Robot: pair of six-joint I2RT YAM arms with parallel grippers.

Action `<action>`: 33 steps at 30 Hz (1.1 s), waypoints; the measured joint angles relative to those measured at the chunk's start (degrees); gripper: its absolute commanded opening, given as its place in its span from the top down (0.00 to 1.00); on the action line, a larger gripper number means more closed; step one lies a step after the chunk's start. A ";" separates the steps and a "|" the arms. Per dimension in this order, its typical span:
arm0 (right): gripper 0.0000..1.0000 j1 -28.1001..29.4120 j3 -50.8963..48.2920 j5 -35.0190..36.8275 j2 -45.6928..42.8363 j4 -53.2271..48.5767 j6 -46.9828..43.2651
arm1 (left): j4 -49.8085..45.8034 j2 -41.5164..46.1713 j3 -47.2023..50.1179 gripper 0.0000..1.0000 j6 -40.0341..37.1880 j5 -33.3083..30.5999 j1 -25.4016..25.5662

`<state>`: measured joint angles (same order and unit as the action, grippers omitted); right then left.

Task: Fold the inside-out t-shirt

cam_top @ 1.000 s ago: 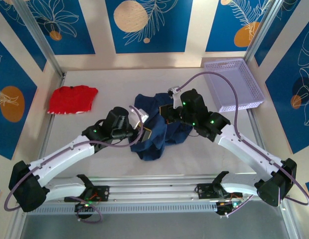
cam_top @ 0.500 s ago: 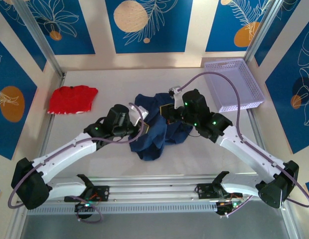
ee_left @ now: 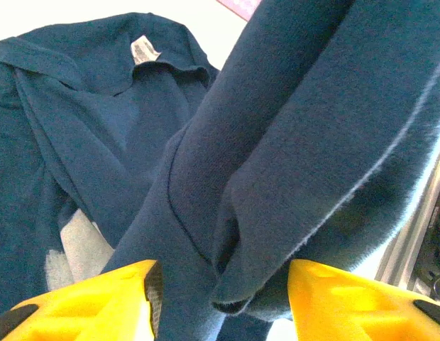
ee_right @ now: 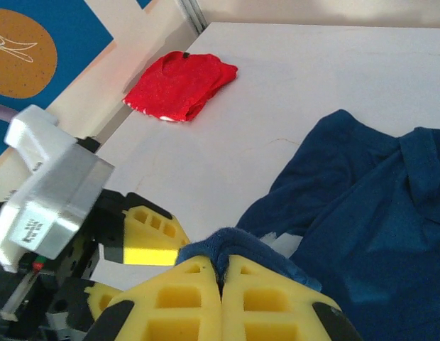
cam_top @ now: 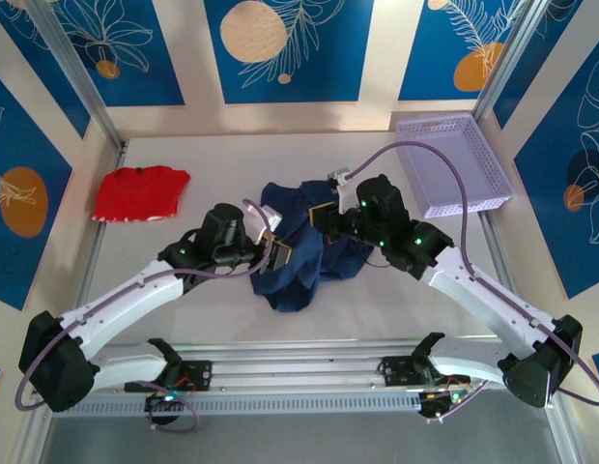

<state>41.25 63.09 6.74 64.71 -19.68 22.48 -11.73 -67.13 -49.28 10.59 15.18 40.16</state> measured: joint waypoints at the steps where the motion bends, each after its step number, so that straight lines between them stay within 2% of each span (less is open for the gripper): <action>1: 1.00 0.00 0.00 -0.17 0.00 0.07 0.00 | 0.00 -0.39 -0.09 0.56 -0.02 0.00 -0.02; 6: 1.00 0.00 -0.22 -1.05 0.00 0.85 0.00 | 0.79 -3.08 -1.36 0.66 -0.02 0.81 -0.31; 14: 1.00 0.00 -1.31 -1.44 -0.13 2.10 -0.02 | 4.22 -5.35 -1.62 0.69 0.90 7.23 -1.84; 19: 1.00 0.00 -1.51 -1.44 -0.20 2.34 -0.07 | 6.84 -5.49 -1.62 0.83 1.90 12.07 -2.56; 24: 1.00 -0.02 -1.62 -1.27 -0.98 2.29 -0.70 | 6.95 -5.49 -1.62 1.00 2.47 14.05 -2.73; 32: 1.00 -0.79 -1.60 -0.92 -1.86 2.12 -1.07 | 6.51 -1.90 0.09 1.00 3.02 14.10 -2.82; 33: 0.90 -0.87 -1.60 -0.74 -1.77 1.92 -1.07 | 6.40 -0.87 0.42 1.00 3.52 13.51 -2.82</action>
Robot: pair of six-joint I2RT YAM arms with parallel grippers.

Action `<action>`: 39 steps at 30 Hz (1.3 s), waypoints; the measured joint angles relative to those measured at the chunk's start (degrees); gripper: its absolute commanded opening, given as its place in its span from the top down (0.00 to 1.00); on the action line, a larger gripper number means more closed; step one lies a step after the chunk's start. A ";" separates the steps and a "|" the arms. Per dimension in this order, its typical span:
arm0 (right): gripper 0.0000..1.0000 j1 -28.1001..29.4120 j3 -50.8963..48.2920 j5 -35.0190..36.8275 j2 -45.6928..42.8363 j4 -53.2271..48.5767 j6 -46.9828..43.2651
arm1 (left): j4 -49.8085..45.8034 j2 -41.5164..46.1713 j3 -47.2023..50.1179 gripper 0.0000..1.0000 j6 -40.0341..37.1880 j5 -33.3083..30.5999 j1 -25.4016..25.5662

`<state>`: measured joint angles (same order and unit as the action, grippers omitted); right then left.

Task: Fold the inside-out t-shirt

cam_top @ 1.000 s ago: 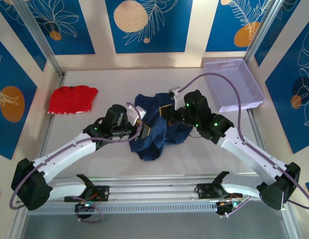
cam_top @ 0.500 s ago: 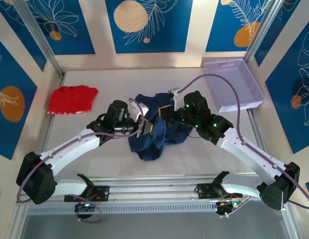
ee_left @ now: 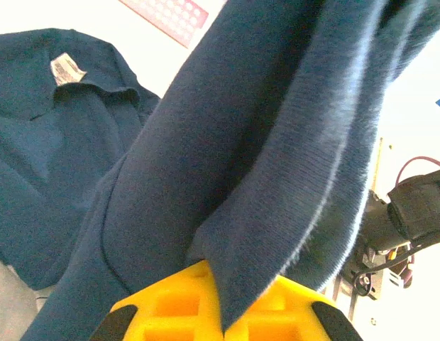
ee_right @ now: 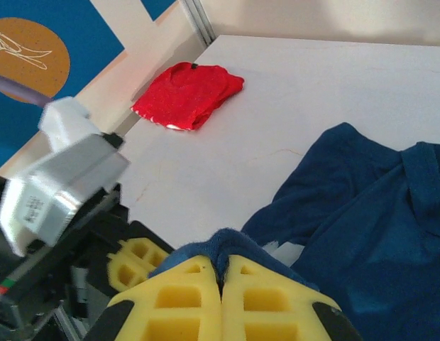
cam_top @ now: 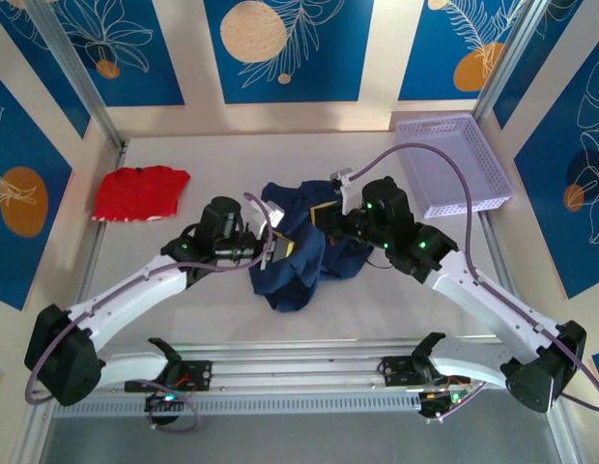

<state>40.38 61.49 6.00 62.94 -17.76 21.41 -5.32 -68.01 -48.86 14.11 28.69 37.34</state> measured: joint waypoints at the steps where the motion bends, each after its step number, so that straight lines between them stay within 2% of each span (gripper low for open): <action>1: 0.81 -0.04 0.13 0.17 0.22 -0.44 0.02 | -0.28 1.09 0.22 1.00 0.68 -0.87 0.00; 5: 0.61 -0.79 3.56 0.63 3.69 -5.03 -0.20 | -3.74 5.53 0.04 1.00 4.04 -7.02 -0.59; 6: 0.52 -0.87 4.68 0.61 4.72 -6.12 -0.31 | -5.51 6.23 -0.39 1.00 5.05 -8.63 -1.29; 9: 0.45 -1.60 6.64 1.27 6.43 -8.83 -0.70 | -11.34 8.17 -2.19 1.00 7.93 -13.38 -6.67; 11: 0.41 -3.15 6.25 1.49 6.32 -10.25 -0.48 | -14.84 9.92 -2.51 1.00 9.44 -15.56 -12.09; 15: 0.40 -7.80 2.69 3.15 7.04 -10.19 0.24 | -20.37 12.17 -2.51 1.00 10.91 -17.07 -19.87; 20: 0.39 -9.84 1.73 6.32 18.14 -9.86 0.20 | -24.59 12.31 -2.51 1.00 11.54 -16.92 -24.44; 26: 0.39 -10.36 2.12 10.19 31.32 -11.45 -0.61 | -26.34 12.31 -2.97 1.00 11.52 -16.72 -26.75; 35: 0.40 -17.51 4.50 13.94 36.22 -13.14 -1.42 | -26.53 12.31 -3.78 1.00 11.47 -16.04 -26.84; 39: 0.48 -20.17 7.87 14.14 39.80 -12.90 -2.10 | -26.51 12.31 -3.80 1.00 11.45 -15.63 -26.84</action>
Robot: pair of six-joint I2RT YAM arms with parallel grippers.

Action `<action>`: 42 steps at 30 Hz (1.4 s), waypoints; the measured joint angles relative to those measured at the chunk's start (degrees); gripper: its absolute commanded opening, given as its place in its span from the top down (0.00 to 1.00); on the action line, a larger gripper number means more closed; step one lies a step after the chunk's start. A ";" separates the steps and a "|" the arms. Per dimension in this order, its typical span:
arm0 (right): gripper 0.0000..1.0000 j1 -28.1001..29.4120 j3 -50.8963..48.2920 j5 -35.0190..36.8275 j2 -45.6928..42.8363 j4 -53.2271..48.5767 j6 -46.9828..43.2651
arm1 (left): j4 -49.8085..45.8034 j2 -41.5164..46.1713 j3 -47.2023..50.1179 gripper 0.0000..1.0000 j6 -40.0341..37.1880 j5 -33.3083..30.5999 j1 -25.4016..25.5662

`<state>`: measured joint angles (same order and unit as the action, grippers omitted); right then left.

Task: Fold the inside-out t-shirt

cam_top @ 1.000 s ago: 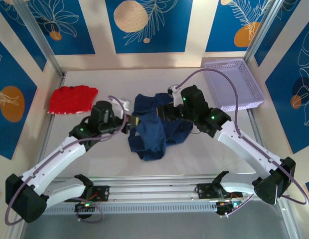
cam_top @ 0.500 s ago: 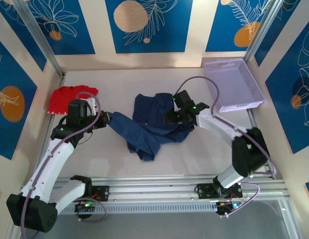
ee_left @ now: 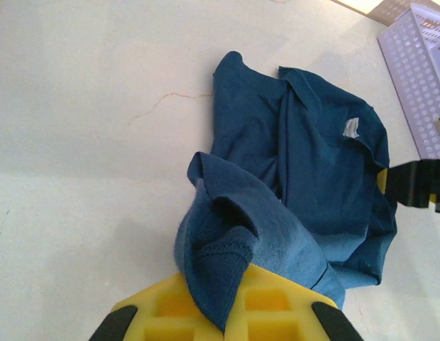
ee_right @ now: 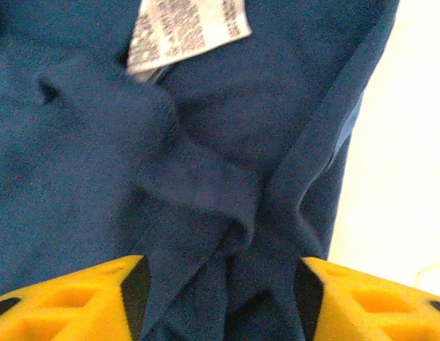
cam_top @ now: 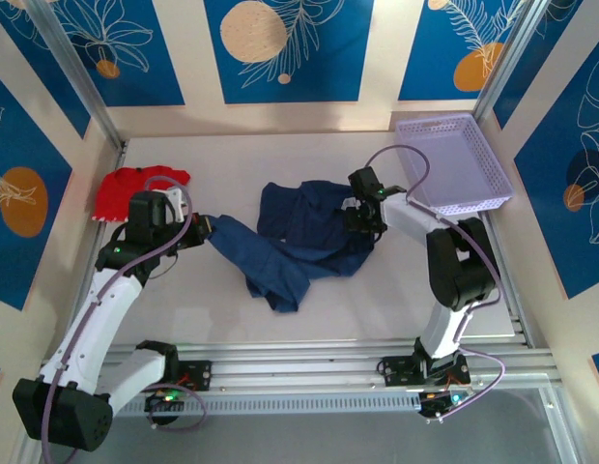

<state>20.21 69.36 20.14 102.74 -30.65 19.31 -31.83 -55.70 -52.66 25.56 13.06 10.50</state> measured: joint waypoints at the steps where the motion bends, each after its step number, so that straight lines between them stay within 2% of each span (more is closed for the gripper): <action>1: 0.52 -0.50 0.81 -0.02 1.09 -0.02 -0.28 | 0.00 0.00 0.00 1.00 0.00 0.07 0.00; 8: 0.86 -1.81 7.26 -1.53 8.85 -0.02 -2.12 | 0.04 -0.09 -0.02 1.00 0.02 0.42 -0.04; 13: 1.00 -1.81 8.52 -1.44 7.98 -0.52 -3.32 | -0.76 -1.07 -2.25 1.00 0.07 -0.07 -0.44; 16: 1.00 -1.99 8.52 -0.83 3.34 -1.79 -3.76 | -2.27 -1.95 -6.29 1.00 0.02 -0.79 -2.21; 20: 1.00 -3.19 7.21 -1.20 -8.85 -2.12 -3.96 | -4.39 -4.13 -15.37 1.00 0.00 -1.33 -7.30; 26: 1.00 -7.89 6.49 -6.27 -25.09 -1.64 -3.23 | -6.47 -8.79 -30.40 1.00 -0.13 -1.14 -12.81; 31: 1.00 -9.99 7.52 -11.34 -31.08 -1.84 -2.19 | -7.37 -12.92 -39.08 1.00 -0.17 -0.96 -13.66; 37: 1.00 -10.34 11.63 -16.37 -33.46 -1.46 -0.90 | -9.62 -16.33 -46.93 1.00 -0.57 -0.42 -15.65; 40: 1.00 -10.10 10.62 -17.92 -35.91 -0.17 0.46 | -9.62 -16.55 -47.12 1.00 -0.63 0.02 -17.14; 42: 0.99 -9.05 6.23 -18.38 -38.64 1.62 1.73 | -8.94 -15.15 -43.36 1.00 -1.42 0.22 -17.40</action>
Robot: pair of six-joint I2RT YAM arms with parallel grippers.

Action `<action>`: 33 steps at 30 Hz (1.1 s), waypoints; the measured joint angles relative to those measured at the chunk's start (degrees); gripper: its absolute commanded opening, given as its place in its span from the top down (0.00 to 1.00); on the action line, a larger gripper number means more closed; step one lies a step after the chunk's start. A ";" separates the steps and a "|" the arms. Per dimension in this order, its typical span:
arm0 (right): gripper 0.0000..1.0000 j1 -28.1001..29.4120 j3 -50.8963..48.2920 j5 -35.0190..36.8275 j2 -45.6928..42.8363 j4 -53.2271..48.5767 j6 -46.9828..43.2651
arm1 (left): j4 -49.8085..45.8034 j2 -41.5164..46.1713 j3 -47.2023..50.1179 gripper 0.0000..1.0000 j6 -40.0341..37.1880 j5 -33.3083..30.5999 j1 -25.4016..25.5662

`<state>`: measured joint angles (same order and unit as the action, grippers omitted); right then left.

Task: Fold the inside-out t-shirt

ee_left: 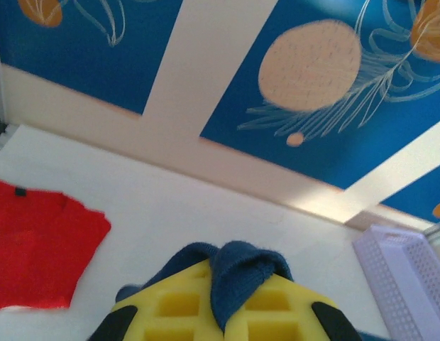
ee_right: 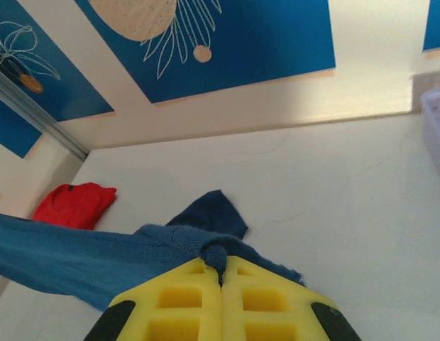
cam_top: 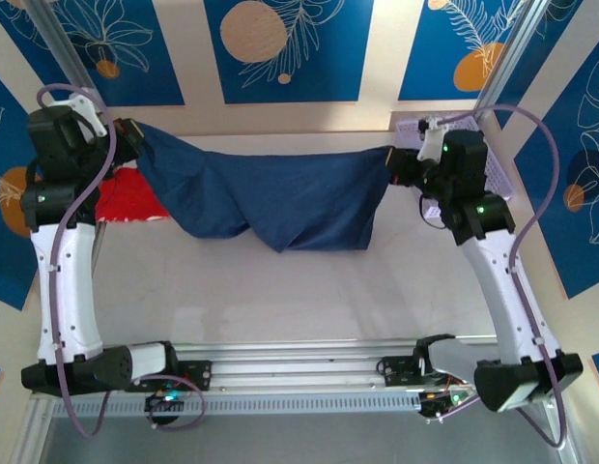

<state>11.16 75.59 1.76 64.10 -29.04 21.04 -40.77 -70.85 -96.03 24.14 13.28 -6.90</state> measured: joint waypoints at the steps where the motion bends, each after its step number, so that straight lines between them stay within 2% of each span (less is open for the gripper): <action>1: 0.96 0.87 -3.80 -0.17 -1.73 0.52 0.96 | 0.13 1.16 3.17 1.00 -0.37 0.02 -0.02; 4: 0.79 3.82 -16.85 -0.59 -4.85 0.52 4.11 | -0.55 4.52 14.16 1.00 -1.66 -0.20 -0.11; 8: 0.62 6.86 -31.36 0.87 -4.66 -2.78 7.32 | -0.81 6.78 26.03 1.00 -2.03 0.13 -0.13; 10: 0.57 8.92 -33.09 2.89 -3.78 -3.82 7.93 | -0.46 7.67 29.97 1.00 -1.97 0.92 -0.17; 13: 0.51 12.92 -30.53 6.01 1.44 -2.47 7.37 | 0.26 8.85 33.66 1.00 -1.95 2.16 -0.22; 17: 0.48 16.57 -24.28 10.32 12.04 0.15 4.98 | 1.70 9.38 35.10 1.00 -1.97 3.37 -0.22; 21: 0.50 17.38 -20.90 13.51 18.88 0.79 3.54 | 3.17 9.68 35.28 1.00 -1.99 4.31 -0.22; 27: 0.50 17.33 -25.00 14.03 17.66 -1.09 4.92 | 4.74 9.68 35.89 1.00 -1.97 5.49 -0.22; 33: 0.54 15.67 -29.09 11.19 16.11 -1.97 6.19 | 5.44 9.68 36.00 1.00 -1.97 6.91 -0.22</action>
<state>26.83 46.50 12.95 80.20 -31.00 27.22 -35.33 -61.17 -60.03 22.17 20.18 -7.11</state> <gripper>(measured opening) 0.468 0.036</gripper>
